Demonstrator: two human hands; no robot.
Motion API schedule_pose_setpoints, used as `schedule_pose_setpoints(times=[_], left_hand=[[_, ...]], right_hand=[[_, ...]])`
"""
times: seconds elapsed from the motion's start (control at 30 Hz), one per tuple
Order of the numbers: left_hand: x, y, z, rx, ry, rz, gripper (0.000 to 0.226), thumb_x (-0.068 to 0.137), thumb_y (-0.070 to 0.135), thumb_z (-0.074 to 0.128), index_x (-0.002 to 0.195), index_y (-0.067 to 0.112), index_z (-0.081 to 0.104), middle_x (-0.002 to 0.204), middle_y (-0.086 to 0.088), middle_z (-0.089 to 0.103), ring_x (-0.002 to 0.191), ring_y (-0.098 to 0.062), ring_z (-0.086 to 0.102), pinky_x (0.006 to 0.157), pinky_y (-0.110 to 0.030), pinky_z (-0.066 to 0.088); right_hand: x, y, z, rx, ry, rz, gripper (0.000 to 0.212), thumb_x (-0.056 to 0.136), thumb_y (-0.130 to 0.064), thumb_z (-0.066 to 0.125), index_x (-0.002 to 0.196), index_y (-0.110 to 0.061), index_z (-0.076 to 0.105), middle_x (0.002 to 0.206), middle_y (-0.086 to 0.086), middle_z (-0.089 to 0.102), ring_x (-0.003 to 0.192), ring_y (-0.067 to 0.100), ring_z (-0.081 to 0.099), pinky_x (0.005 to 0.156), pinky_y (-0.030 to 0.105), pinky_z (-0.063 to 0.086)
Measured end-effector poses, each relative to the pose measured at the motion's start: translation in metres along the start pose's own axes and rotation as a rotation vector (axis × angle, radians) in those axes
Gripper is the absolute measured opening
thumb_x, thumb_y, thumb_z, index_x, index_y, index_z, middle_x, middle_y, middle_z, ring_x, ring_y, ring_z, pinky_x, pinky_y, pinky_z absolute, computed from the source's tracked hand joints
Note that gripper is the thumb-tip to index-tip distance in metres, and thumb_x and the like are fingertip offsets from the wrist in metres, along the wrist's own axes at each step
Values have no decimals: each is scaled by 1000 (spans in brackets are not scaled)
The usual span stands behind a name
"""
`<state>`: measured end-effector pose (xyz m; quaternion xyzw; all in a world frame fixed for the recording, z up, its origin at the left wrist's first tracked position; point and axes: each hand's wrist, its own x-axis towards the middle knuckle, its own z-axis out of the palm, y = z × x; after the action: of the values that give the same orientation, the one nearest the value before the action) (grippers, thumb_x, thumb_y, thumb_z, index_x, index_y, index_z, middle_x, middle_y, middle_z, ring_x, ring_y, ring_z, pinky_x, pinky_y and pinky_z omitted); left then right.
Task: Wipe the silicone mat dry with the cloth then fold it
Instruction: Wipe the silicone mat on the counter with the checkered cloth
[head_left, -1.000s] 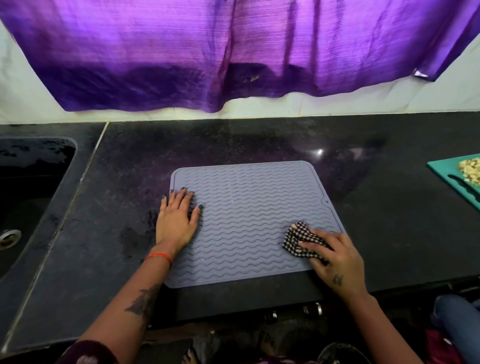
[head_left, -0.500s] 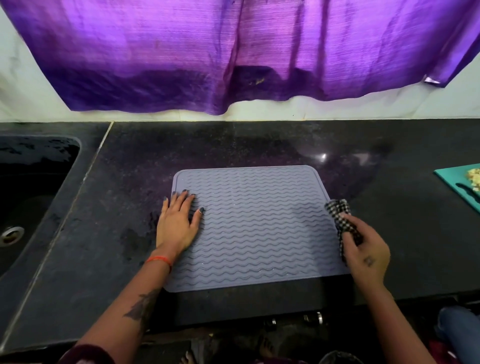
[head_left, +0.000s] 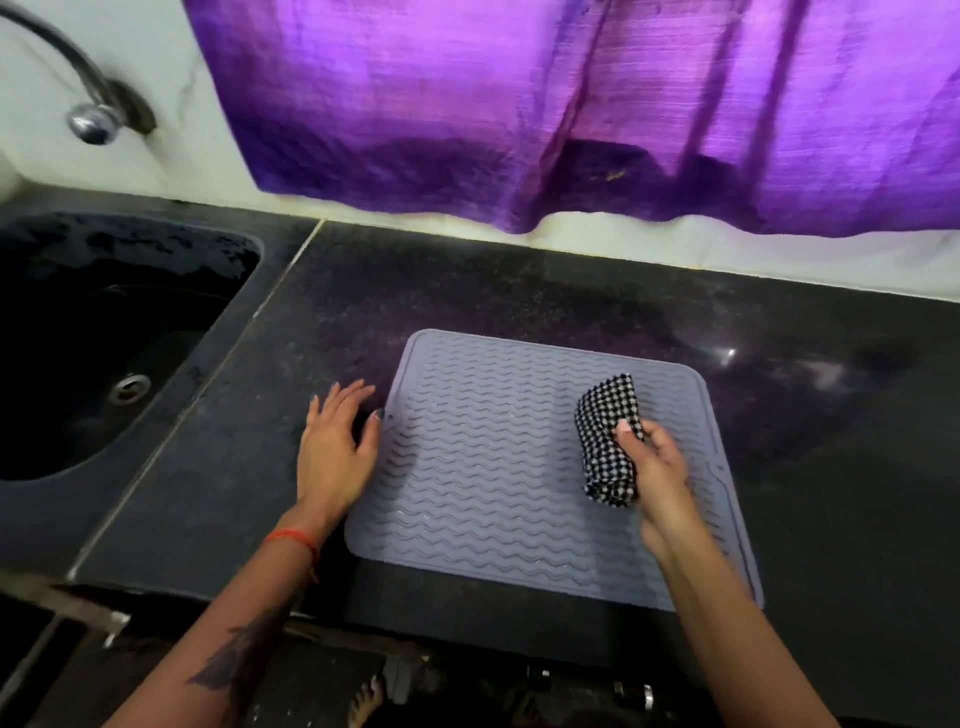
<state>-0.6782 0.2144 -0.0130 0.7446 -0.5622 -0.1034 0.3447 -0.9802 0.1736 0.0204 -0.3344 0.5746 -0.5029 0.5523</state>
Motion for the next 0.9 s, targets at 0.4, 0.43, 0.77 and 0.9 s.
schedule_pose_setpoints(times=[0.4,0.43,0.77,0.9], left_hand=[[25,7,-48,-776,-49,-460,29,92,19,56,120,14,58,110,-2,63,97,-12,59,82,-28,52],[31,1,-54,-867,-131,-533,24,93,21,54,116,14,59,108,-3,62,97,-16,58,79,-29,51],[87,-102,-147,-1195,-301,-625,13,91,10,54,102,5,59,86,-7,67,71,-12,65,63,-25,54],[114,-146,-188,-1233,-142,-615,17,89,-2,53,103,8,53,92,-6,67,82,-16,65,76,-34,53]], right_hand=[[-22,12,164,12,-353,98,7,95,-15,49,101,-13,52,87,4,63,74,13,59,59,23,53],[-25,15,184,14,-371,91,4,95,-15,50,98,-14,52,86,4,62,73,13,59,58,21,53],[-55,37,366,-110,-530,84,6,92,-23,55,91,-18,58,94,5,65,85,16,61,73,37,50],[-60,32,433,-173,-582,34,8,90,-22,58,91,-15,62,93,5,67,88,18,61,79,39,50]])
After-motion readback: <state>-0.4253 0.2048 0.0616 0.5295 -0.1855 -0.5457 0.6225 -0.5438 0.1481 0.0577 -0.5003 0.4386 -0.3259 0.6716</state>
